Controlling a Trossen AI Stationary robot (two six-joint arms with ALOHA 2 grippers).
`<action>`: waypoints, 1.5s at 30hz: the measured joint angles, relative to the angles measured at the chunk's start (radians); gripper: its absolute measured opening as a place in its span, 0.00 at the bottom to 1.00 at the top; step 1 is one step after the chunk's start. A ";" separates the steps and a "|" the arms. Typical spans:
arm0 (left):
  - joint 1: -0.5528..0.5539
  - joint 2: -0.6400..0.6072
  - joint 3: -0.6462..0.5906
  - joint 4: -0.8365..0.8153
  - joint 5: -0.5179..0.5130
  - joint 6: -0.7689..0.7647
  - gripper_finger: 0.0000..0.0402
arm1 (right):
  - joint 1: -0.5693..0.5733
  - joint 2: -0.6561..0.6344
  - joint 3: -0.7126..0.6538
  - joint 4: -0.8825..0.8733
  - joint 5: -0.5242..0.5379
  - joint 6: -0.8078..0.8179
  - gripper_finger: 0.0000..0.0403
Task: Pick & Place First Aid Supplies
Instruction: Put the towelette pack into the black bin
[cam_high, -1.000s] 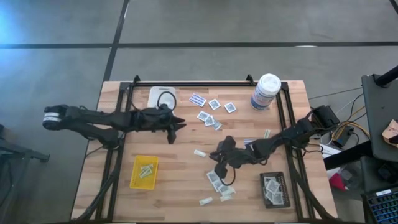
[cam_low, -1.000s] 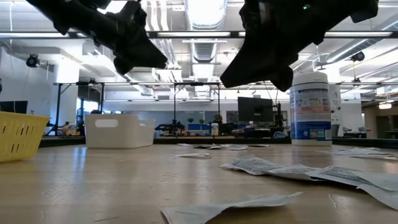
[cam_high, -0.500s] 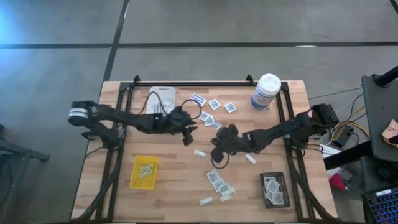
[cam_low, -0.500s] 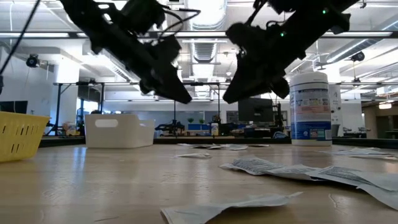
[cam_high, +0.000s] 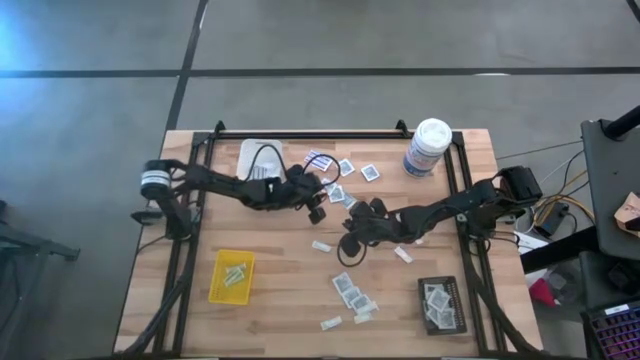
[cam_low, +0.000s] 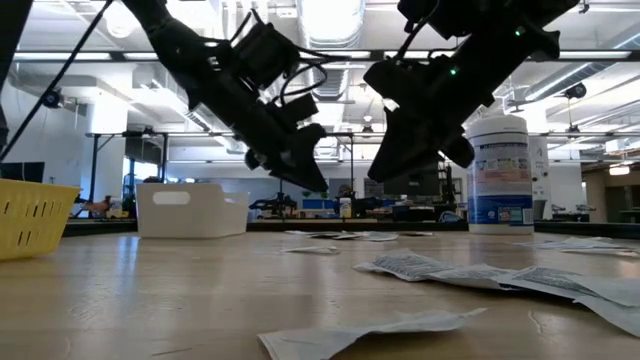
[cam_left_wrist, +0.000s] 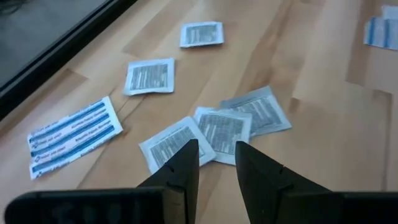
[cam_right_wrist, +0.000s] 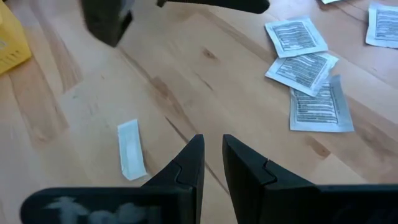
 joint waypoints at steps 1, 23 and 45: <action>0.005 0.005 0.004 -0.002 0.000 -0.006 0.25 | 0.000 0.000 0.000 -0.001 0.000 0.003 0.14; 0.093 0.183 0.199 -0.234 0.040 0.049 0.25 | 0.001 0.002 -0.002 -0.004 0.000 0.025 0.14; -0.026 0.237 0.200 -0.412 0.210 0.021 0.25 | 0.001 0.002 -0.003 -0.009 -0.002 0.025 0.14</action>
